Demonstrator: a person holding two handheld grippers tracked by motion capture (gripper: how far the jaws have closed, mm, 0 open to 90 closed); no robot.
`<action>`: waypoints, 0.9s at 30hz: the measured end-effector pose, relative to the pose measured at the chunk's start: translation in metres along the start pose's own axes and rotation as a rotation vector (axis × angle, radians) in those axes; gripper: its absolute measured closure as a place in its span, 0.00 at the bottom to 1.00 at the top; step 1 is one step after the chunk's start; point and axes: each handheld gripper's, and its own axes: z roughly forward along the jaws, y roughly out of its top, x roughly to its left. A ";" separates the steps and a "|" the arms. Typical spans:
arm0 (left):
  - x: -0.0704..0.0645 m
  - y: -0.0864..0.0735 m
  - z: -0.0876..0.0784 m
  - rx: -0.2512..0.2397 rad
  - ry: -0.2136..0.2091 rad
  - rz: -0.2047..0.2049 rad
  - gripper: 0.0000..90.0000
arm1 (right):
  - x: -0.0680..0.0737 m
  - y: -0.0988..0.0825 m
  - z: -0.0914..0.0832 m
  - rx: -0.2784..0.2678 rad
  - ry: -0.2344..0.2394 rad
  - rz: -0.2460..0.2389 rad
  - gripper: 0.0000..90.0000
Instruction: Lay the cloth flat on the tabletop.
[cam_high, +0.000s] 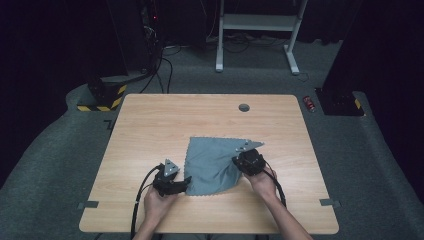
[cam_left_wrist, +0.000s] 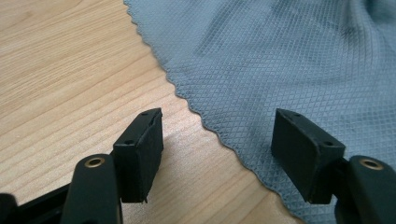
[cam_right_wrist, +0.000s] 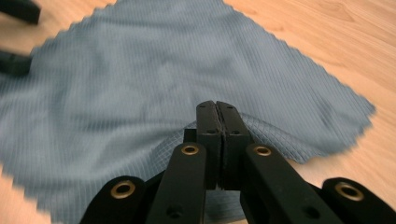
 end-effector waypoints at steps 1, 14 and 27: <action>0.000 0.000 0.000 0.000 0.000 0.000 0.38 | -0.001 0.004 0.004 0.006 0.003 0.000 0.99; 0.000 0.000 0.000 -0.001 0.002 0.000 0.38 | 0.003 0.004 0.007 -0.043 -0.054 -0.008 0.85; 0.000 0.000 0.000 0.000 0.004 -0.003 0.37 | 0.008 -0.063 -0.018 0.023 -0.037 0.005 0.90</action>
